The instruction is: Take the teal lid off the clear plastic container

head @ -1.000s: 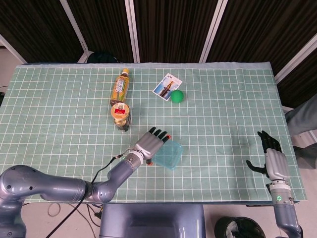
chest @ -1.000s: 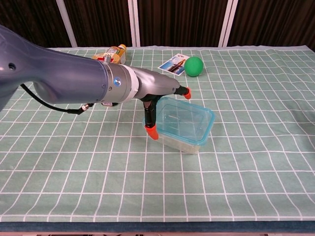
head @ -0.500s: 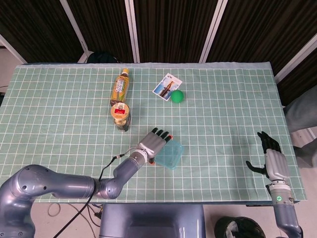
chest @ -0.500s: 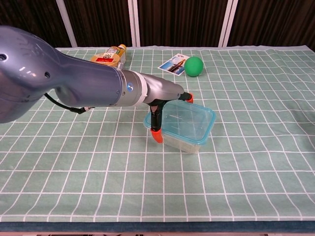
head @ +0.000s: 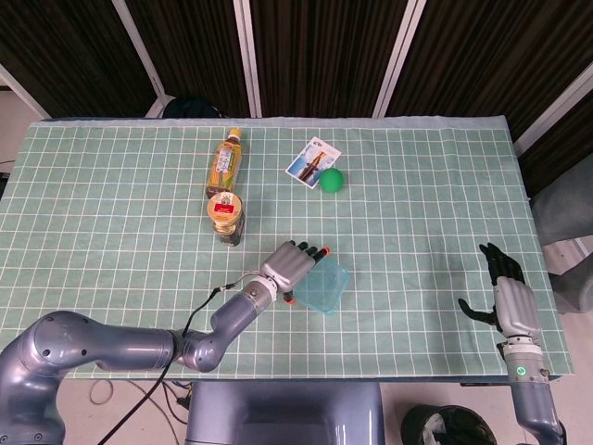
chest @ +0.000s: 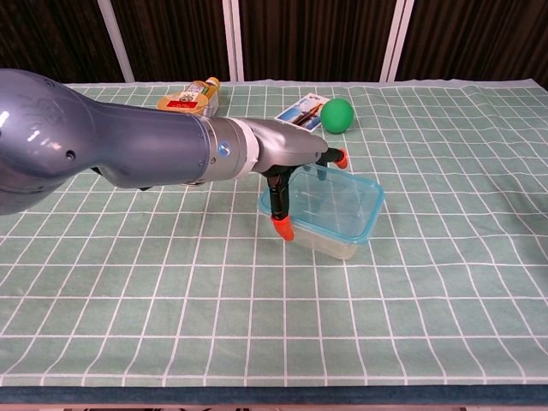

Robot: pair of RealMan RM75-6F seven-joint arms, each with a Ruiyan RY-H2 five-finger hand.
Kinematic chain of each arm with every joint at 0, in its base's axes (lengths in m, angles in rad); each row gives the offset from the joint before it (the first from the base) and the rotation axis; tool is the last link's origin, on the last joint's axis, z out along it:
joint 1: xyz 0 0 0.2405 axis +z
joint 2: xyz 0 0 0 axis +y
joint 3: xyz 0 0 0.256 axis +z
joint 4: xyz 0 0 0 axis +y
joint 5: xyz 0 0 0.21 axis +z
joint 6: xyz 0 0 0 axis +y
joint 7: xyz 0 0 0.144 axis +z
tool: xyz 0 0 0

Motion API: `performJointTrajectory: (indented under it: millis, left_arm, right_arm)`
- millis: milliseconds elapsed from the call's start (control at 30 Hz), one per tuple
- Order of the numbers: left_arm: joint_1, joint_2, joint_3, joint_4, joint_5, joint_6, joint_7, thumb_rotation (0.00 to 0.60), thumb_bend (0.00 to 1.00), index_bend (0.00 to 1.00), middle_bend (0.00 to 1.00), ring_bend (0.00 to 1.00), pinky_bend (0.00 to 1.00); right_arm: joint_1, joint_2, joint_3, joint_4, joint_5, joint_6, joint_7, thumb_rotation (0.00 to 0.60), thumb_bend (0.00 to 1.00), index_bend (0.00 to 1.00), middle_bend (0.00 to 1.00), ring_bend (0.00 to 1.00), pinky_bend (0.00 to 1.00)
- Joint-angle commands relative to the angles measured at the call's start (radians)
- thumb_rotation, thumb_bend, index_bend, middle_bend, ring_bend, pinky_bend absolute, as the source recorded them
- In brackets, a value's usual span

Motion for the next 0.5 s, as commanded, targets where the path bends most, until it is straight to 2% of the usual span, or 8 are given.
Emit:
performJointTrajectory:
  millis: [33, 267, 500]
  left_arm:
    - [0.014, 0.024, 0.003, -0.004, 0.052, -0.040, -0.042, 0.600, 0.08, 0.02, 0.21, 0.21, 0.38]
    - [0.036, 0.042, -0.008, 0.029, 0.196, -0.112, -0.149, 0.600, 0.08, 0.02, 0.21, 0.20, 0.38]
    - [0.040, 0.042, -0.004, 0.042, 0.252, -0.128, -0.195, 0.600, 0.08, 0.03, 0.21, 0.20, 0.38]
  right_arm:
    - [0.005, -0.003, -0.003, -0.019, -0.018, 0.008, -0.014, 0.600, 0.33, 0.00, 0.00, 0.00, 0.00]
    - [0.038, -0.057, -0.020, -0.096, -0.069, 0.006, -0.078, 0.600, 0.33, 0.00, 0.00, 0.00, 0.00]
    - [0.078, -0.142, -0.033, -0.175, -0.077, -0.018, -0.164, 0.600, 0.33, 0.00, 0.00, 0.00, 0.00]
